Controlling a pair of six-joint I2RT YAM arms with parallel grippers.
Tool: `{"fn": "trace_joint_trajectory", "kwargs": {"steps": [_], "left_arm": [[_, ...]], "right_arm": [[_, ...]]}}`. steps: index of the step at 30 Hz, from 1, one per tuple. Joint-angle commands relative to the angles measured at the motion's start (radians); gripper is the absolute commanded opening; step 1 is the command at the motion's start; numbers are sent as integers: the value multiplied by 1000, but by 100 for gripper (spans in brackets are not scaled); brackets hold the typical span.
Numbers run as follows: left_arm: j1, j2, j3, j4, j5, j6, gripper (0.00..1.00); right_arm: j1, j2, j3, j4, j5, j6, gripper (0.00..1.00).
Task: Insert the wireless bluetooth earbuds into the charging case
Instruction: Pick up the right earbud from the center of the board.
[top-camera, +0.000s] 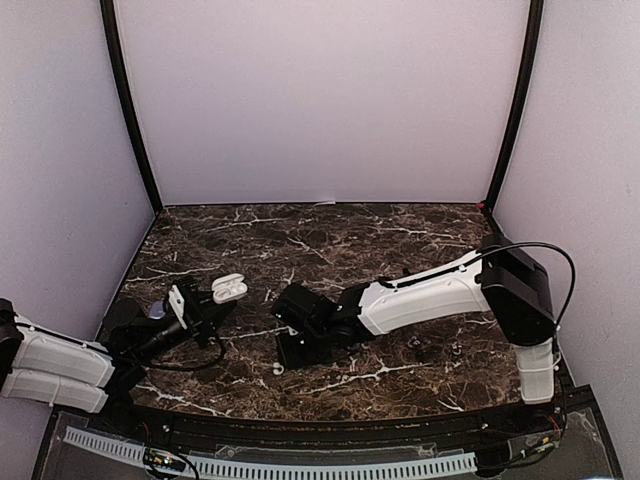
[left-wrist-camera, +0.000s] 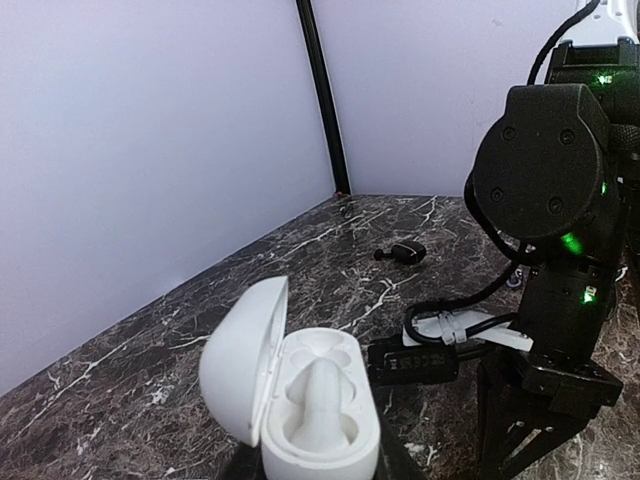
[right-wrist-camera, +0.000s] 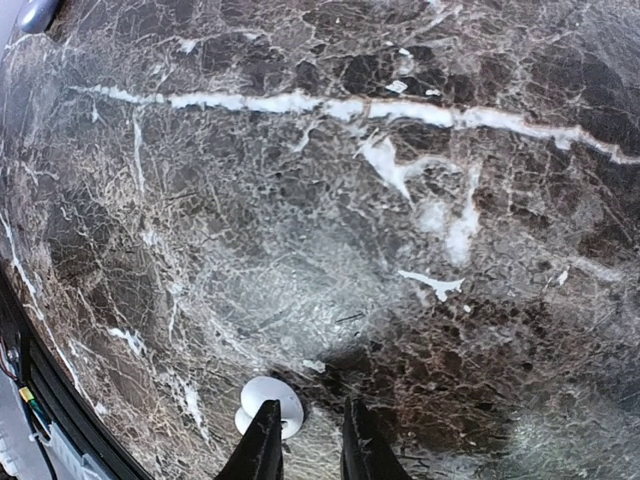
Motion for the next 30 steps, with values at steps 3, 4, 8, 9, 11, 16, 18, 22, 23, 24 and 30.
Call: {"fn": "trace_joint_trajectory", "kwargs": {"steps": [3, 4, 8, 9, 11, 16, 18, 22, 23, 24, 30], "left_arm": [[6, -29, -32, -8, 24, -12, 0], [6, -30, -32, -10, 26, -12, 0], [7, -30, -31, -13, 31, -14, 0], [7, -31, -31, -14, 33, -14, 0], [7, -33, -29, -17, 36, -14, 0], [7, -45, -29, -30, 37, -11, 0], [6, -50, -29, -34, 37, -10, 0], [6, -54, -28, -38, 38, -9, 0], [7, -53, -29, -38, 39, -8, 0], [6, -53, -29, -39, 40, -8, 0], [6, -52, -28, -41, 42, -6, 0]], "right_arm": [[22, 46, 71, -72, 29, -7, 21], [24, 49, 77, -72, 26, -9, 21], [30, 49, 79, -68, 10, -8, 21], [30, 47, 76, -66, 8, -8, 21], [32, 45, 70, -55, -1, -11, 21], [33, 46, 62, -27, -36, -13, 21], [32, 47, 58, -16, -48, -11, 21], [33, 46, 51, -2, -64, -9, 21], [33, 46, 50, 0, -66, -9, 21], [33, 47, 48, 3, -67, -9, 21], [32, 47, 45, 5, -67, -5, 22]]}}
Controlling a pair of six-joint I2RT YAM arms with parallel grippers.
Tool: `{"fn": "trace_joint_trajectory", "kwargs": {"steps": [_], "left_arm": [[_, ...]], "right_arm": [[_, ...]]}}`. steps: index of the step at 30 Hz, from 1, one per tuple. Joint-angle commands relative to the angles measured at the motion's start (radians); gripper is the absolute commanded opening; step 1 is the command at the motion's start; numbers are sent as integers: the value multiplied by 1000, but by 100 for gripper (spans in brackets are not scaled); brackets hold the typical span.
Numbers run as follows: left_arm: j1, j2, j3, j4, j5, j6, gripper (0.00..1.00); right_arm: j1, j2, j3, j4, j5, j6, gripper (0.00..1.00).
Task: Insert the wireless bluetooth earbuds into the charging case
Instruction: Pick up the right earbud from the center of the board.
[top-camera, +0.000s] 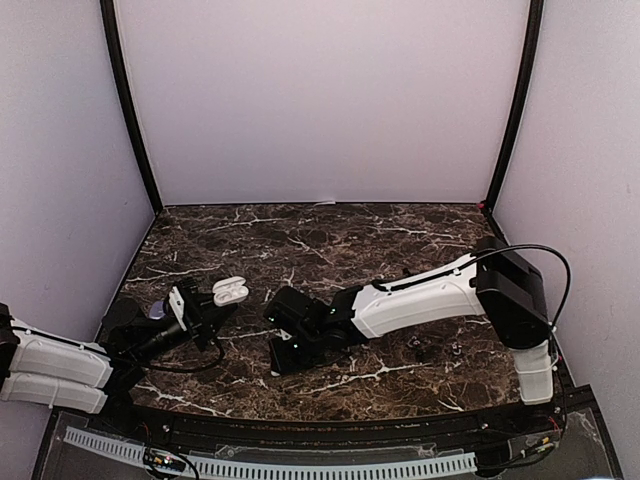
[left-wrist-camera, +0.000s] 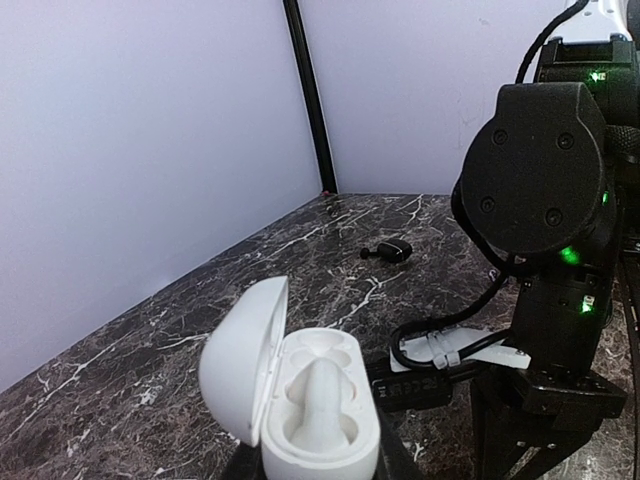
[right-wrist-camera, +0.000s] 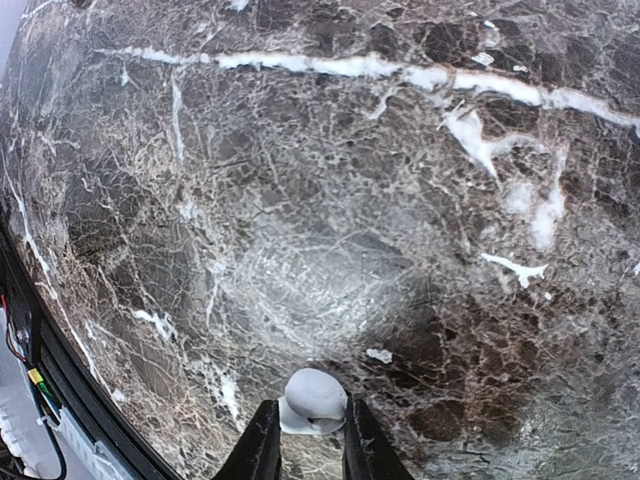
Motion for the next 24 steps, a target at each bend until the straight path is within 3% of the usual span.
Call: {"fn": "trace_joint_trajectory", "kwargs": {"steps": [1, 11, 24], "left_arm": [[6, -15, -27, 6, 9, -3, 0], [6, -18, -27, 0, 6, 0, 0], [7, -25, -27, -6, 7, 2, 0]], "right_arm": [[9, 14, -11, 29, -7, -1, 22], [8, -103, -134, 112, 50, -3, 34], [10, -51, -91, 29, 73, 3, 26]]}}
